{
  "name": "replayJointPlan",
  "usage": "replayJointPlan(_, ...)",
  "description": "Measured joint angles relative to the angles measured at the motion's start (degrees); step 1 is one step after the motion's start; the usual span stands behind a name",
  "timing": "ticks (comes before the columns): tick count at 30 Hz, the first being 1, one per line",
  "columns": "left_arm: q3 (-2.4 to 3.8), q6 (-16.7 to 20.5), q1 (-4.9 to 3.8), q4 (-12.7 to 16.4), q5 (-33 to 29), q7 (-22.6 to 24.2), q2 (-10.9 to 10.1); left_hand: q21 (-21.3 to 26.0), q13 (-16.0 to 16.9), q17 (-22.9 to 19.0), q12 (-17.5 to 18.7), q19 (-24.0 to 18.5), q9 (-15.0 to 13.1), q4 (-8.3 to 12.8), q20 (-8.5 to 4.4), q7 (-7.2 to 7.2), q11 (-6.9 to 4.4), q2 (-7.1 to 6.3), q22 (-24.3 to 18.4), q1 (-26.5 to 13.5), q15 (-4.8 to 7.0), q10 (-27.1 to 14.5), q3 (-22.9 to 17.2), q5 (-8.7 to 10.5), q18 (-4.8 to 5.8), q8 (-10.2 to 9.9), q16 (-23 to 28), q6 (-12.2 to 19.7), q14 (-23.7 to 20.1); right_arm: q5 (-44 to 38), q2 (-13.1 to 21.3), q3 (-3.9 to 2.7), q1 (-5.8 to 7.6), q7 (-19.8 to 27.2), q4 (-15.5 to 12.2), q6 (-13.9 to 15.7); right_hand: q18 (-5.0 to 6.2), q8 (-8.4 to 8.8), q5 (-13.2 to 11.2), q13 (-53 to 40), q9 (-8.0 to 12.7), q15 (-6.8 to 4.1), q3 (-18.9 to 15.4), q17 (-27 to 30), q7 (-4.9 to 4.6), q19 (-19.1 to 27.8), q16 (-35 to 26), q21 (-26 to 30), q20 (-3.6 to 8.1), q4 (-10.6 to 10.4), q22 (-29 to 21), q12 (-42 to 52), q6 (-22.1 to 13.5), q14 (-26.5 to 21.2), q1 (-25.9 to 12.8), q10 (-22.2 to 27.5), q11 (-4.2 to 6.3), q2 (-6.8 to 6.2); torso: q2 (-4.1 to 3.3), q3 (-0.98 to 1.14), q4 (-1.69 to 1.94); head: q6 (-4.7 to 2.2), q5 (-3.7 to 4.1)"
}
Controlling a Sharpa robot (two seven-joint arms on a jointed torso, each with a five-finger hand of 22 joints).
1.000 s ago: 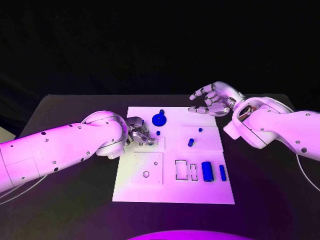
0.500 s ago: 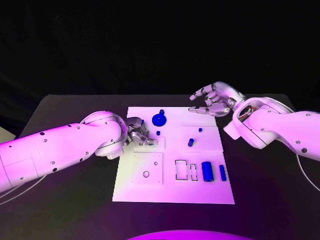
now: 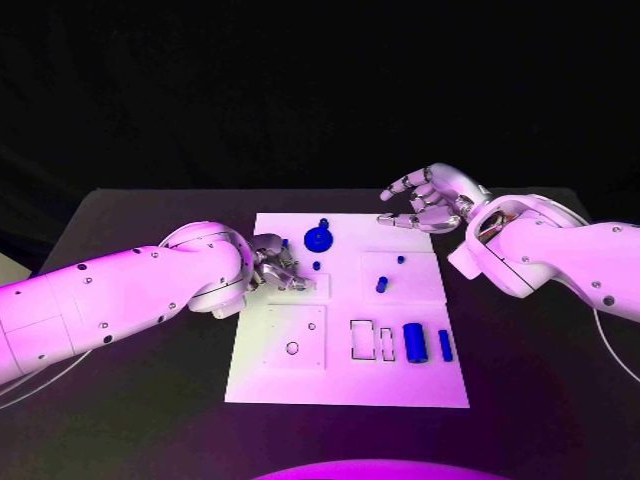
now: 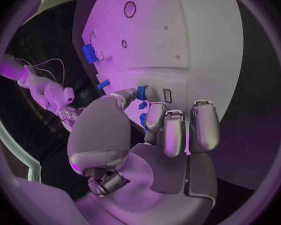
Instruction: Assemble the parts on the task board
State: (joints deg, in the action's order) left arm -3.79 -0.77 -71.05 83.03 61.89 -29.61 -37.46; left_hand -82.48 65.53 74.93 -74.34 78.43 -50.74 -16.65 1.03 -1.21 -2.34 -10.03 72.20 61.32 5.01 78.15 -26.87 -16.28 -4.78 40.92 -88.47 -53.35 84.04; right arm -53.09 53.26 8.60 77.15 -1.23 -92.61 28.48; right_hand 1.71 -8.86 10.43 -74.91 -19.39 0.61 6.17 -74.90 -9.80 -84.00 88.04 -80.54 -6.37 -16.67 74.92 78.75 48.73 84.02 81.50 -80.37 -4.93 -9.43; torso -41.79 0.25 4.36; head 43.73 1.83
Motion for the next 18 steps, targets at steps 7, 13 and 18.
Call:
replayJointPlan(7, 0.0, 0.0, 0.0, -0.05, -0.1, 0.0, -0.02, 0.0, 0.06, 0.0, 0.0, 0.0, 0.0, -0.26, 0.0, 0.01, 0.0, 0.51, 0.05, -0.47, 0.0, 0.0, 1.82, 0.63, 0.0, -0.31, 0.0, -0.01, 0.0, 0.0, 0.03, 0.0, -0.03, 0.0, 0.01, 0.0, 0.0, 0.0, 0.0, 0.0, 0.0, 0.0, 0.0, 0.0, 0.0, 0.0, 0.0, 0.0, 0.0, 0.0, 0.0, 0.0, 0.0, 0.0, 0.0, 0.0, 0.0, 0.0, -0.01, 0.02, 0.0, -0.1, -0.02)
replayJointPlan(13, 0.01, 0.02, 0.0, -0.11, -0.17, 0.0, -0.01, 0.0, 0.06, -0.01, 0.0, 0.14, 0.01, -0.07, 0.14, -0.11, 0.0, 0.52, 0.05, -2.24, 0.0, 0.0, 3.15, 2.01, 0.0, -0.37, 0.0, -0.33, 0.0, 0.0, 0.04, 0.0, -0.05, 0.01, 0.01, 0.0, 0.0, 0.0, 0.0, 0.0, 0.0, 0.0, 0.0, -0.05, 0.0, 0.0, 0.0, 0.0, 0.0, 0.0, -0.01, 0.0, 0.0, 0.0, 0.0, 0.0, 0.0, 0.0, -0.01, 0.02, 0.0, -0.12, -0.03)
replayJointPlan(18, 0.03, 0.04, 0.0, -0.11, -0.25, -0.02, -0.03, 0.0, 0.12, -0.01, 0.0, 0.2, 0.01, -0.03, 0.21, -0.02, 0.0, 0.81, 0.16, -3.01, 0.0, 0.0, 4.59, 4.9, 0.0, -0.66, 0.0, -0.44, 0.0, 0.0, 0.04, 0.0, -0.05, 0.01, 0.06, 0.0, 0.0, 0.0, 0.0, 0.0, 0.0, 0.0, 0.0, -0.04, 0.0, 0.0, 0.0, 0.0, 0.0, 0.0, -0.01, 0.0, 0.0, 0.0, -0.17, 0.0, 0.0, 0.17, -0.02, 0.04, -0.01, -0.11, -0.04)
